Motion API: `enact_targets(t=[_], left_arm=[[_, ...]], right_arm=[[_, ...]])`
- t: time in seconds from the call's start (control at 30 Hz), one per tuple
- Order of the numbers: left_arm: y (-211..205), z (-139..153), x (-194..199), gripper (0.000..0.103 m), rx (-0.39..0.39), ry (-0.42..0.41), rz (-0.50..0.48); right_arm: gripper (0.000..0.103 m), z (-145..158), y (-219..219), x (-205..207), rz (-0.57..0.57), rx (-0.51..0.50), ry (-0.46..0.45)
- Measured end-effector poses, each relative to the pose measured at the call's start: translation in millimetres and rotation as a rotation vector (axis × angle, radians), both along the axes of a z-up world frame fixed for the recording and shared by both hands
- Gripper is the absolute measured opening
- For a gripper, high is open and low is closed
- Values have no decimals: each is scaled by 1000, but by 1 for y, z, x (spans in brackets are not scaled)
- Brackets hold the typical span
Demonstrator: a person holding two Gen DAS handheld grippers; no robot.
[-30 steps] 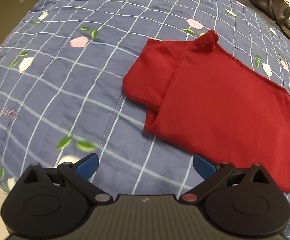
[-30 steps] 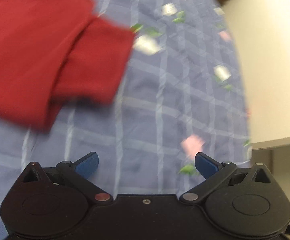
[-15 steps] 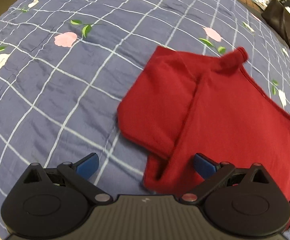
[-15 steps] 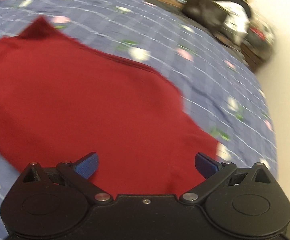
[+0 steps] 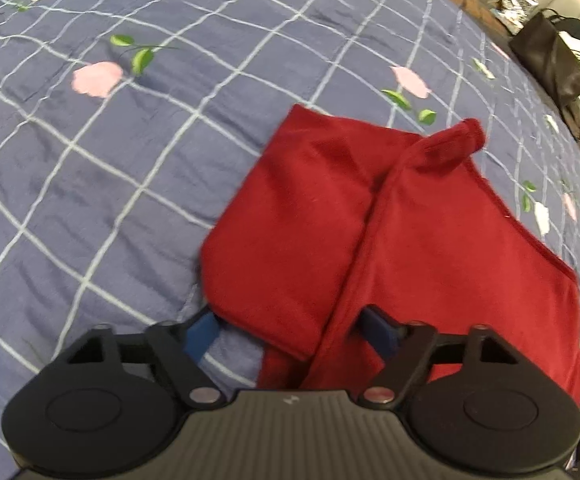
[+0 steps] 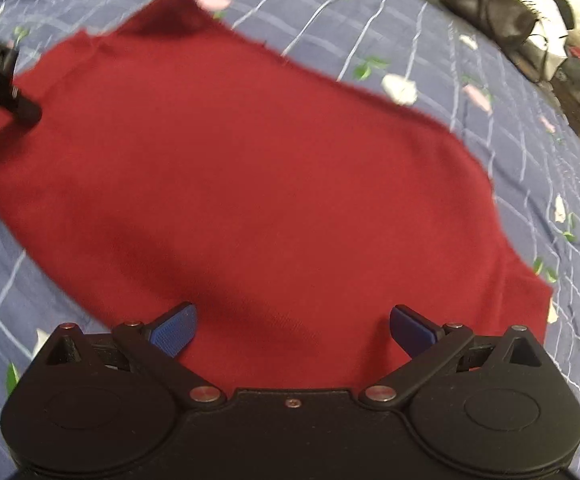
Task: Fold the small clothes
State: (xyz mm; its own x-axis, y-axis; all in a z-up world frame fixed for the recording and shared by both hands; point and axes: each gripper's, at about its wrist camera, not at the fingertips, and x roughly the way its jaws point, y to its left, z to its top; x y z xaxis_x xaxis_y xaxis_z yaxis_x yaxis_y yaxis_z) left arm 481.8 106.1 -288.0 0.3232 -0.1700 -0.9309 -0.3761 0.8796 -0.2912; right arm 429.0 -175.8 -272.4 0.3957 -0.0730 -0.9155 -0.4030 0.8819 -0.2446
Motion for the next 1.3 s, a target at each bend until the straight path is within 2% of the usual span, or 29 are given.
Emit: enact_targets(t=[0.17, 0.27, 0.5, 0.57, 0.67, 0.87, 0.93, 1.03, 1.13, 1.3], left_arm=[[-4, 0, 5, 68, 1, -9, -16], [-5, 2, 3, 63, -4, -17, -17], [-5, 5, -2, 49, -24, -37, -29], [-5, 4, -3, 49, -21, -38, -34], [-3, -1, -2, 58, -33, -22, -21], [1, -6, 4, 59, -59, -11, -5], [0, -5, 5, 41, -57, -16, -10], [-5, -1, 8, 29, -40, -10, -15], [-12, 4, 11, 20, -14, -8, -25], [-25, 14, 14, 16, 58, -5, -63]], right_arm=[[102, -11, -4, -3, -25, 23, 64], [103, -11, -10, -4, -42, 53, 69], [103, -12, -8, -9, -44, 53, 62], [103, -11, -8, -10, -48, 51, 61], [103, -12, -8, -10, -51, 48, 55], [103, -13, -8, -8, -59, 44, 55], [103, -14, -9, -6, -63, 42, 59], [103, -14, -8, -4, -72, 37, 68], [103, -14, -7, -1, -81, 31, 82], [103, -15, -7, 3, -86, 30, 98]])
